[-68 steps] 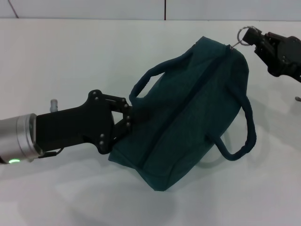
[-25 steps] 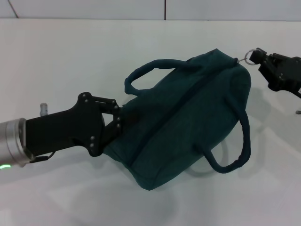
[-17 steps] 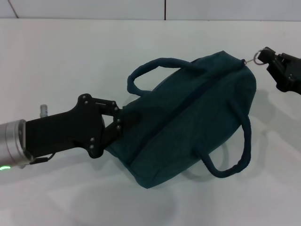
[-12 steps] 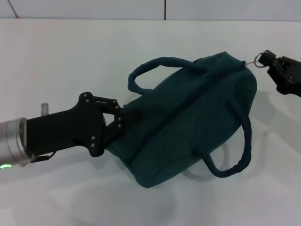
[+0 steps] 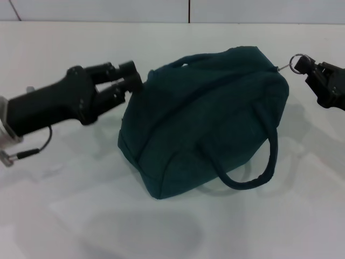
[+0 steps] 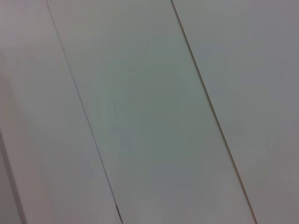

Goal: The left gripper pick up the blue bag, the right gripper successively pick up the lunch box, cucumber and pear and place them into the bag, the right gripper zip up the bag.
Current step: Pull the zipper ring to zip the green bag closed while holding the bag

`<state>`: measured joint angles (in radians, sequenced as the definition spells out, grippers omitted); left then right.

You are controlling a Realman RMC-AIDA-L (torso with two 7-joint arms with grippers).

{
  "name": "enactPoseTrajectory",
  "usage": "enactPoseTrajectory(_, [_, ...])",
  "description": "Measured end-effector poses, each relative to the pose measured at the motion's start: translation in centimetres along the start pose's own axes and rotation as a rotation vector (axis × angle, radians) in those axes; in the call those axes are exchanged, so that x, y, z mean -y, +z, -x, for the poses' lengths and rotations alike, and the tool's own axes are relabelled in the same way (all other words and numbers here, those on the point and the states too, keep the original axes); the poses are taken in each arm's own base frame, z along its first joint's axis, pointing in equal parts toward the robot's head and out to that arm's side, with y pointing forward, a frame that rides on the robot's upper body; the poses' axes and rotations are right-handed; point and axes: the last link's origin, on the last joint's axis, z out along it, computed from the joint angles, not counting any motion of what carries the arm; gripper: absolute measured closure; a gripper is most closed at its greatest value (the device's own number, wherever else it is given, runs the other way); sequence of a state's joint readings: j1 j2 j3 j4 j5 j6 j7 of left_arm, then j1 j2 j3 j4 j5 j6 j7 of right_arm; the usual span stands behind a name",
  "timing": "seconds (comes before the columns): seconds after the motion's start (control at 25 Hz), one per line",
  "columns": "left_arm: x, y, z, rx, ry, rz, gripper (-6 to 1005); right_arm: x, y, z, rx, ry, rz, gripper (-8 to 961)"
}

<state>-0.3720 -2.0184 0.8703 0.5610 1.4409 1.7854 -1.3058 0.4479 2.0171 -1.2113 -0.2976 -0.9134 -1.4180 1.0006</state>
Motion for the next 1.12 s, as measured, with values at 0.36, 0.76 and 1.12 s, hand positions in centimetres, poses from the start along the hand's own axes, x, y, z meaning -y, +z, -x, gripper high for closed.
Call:
enactPoseTrajectory(0.36, [1.6,3.5,-2.5,0.136,-0.106,0.037,617,-0.2,0.3,-0.2,-0.010,-0.008,0.007,945])
enactPoseTrajectory(0.76, [3.7,8.6,-4.4,0.370,-0.228,0.003,431,-0.3,-0.1,-0.5,-0.009,0.006,0.003,945])
enactPoseTrajectory(1.12, [4.1,10.3,-4.4,0.546,-0.377,-0.053,433,-0.3,-0.2,-0.5,-0.009,0.008,0.000,945])
